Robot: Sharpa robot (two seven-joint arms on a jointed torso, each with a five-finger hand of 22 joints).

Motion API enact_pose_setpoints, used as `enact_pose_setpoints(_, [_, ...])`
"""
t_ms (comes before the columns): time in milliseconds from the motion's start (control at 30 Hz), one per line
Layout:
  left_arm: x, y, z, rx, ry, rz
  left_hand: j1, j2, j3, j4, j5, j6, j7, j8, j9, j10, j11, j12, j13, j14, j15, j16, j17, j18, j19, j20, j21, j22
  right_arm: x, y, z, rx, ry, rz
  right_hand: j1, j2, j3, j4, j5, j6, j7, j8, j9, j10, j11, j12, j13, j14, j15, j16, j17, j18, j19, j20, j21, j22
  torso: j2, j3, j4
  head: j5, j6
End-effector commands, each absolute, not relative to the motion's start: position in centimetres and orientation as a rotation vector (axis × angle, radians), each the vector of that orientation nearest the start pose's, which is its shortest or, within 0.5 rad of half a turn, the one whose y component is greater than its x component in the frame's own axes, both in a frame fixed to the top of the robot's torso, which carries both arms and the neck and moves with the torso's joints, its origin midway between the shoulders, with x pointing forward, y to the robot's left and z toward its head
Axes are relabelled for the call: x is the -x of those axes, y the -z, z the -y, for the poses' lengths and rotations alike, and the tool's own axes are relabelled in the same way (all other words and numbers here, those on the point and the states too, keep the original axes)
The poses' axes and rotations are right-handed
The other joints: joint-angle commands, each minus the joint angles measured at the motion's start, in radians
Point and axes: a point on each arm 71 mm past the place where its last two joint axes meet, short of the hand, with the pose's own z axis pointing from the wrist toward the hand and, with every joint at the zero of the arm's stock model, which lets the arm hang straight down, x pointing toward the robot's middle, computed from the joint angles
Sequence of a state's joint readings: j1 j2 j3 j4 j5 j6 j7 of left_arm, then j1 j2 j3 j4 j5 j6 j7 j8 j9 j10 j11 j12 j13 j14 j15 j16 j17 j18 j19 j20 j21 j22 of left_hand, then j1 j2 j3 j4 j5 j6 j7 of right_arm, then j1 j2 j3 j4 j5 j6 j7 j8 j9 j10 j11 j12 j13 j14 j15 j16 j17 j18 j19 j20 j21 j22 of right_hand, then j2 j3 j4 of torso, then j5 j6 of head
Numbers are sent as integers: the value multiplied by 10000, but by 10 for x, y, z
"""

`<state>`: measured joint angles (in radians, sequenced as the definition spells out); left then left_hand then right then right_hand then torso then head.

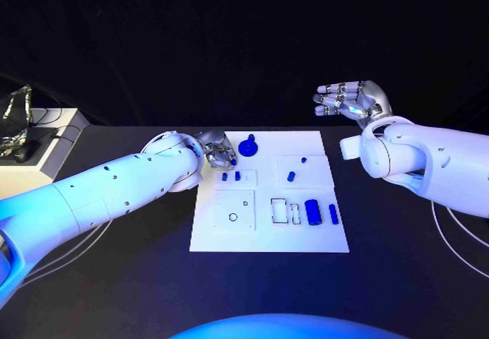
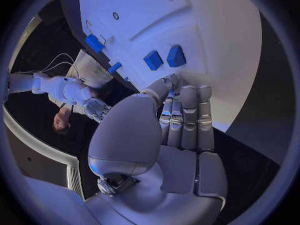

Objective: Assemble the parts on the task board

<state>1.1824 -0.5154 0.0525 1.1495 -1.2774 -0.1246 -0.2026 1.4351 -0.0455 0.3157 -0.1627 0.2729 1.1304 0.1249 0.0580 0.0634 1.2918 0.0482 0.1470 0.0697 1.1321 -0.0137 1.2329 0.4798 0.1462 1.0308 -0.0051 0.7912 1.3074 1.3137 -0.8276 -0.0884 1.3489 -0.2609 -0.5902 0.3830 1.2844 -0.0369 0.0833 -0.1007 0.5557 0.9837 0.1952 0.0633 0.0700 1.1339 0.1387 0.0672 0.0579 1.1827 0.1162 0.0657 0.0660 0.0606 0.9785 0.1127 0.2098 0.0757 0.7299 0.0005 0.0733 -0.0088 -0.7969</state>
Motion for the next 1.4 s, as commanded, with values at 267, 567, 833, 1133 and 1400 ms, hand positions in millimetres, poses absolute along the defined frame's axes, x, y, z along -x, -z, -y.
enact_pose_setpoints(267, [-549, 204, -139, 783, 6505, -19009, 114, -32, -68, 9, 36, -420, -33, 33, -2, -84, -54, 198, 45, -50, -31, 4, -15, 30, -42, -3, -104, 87, -534, 137, 268, -8204, -11248, -12124, -72, 1, 58, -22, 55, 69, -3, -11, -3, 24, -30, -53, -2, -25, -43, -45, -12, -63, -8, -25, -39, -8, 6, 1, 3, -7, -14])
enact_pose_setpoints(567, [-550, 204, -142, 824, 6451, -18927, 136, -88, -40, 6, 38, -825, -50, 29, -10, -122, -89, 351, 86, -42, -56, 6, -13, -2, -18, -33, -132, 89, -534, 137, 269, -8206, -11241, -12120, -73, -10, 84, -24, 56, 62, 0, -12, -3, 15, -25, -55, -2, -38, -38, -44, -12, -65, -15, -22, -43, -8, 6, 3, -4, -9, 1])
enact_pose_setpoints(833, [-550, 203, -148, 880, 6449, -18818, 239, -116, -153, -19, 30, -2906, -297, -19, -74, -215, -83, 408, 44, -190, -49, -65, -11, -45, -60, -35, -200, 82, -534, 137, 271, -8127, -11076, -12108, -57, -32, 78, -45, 48, 17, 20, -14, -8, -46, -2, -57, -2, -96, -17, -48, -16, -74, -42, -6, -58, -13, -2, -2, -5, -27, 2])
enact_pose_setpoints(1133, [-553, 201, -157, 1108, 6363, -18624, 335, -75, -375, 8, 15, -3809, -396, -64, -112, -294, -75, 428, 12, -210, -35, -71, 7, -67, -68, -38, -249, 97, -534, 137, 274, -7790, -10869, -12276, 7, -70, 44, -137, -2, 2, 37, -8, 1, -157, 38, -56, -1, -155, 9, -45, -14, -61, -68, 16, -64, -11, -4, -6, -4, -52, 15])
enact_pose_setpoints(1400, [-559, 192, -177, 2053, 6828, -17929, 327, -22, -291, 40, 36, -2718, -86, 25, -49, -565, 105, 257, -29, -367, 75, -295, -94, -56, -175, -4, -359, 69, -533, 143, 275, -6684, -10724, -13691, 479, 34, 518, -656, -679, 416, -136, -16, -9, -120, -86, -71, -8, 1148, -427, 22, 63, 125, 712, -451, 676, 354, -20, 5, -12, -96, 71])
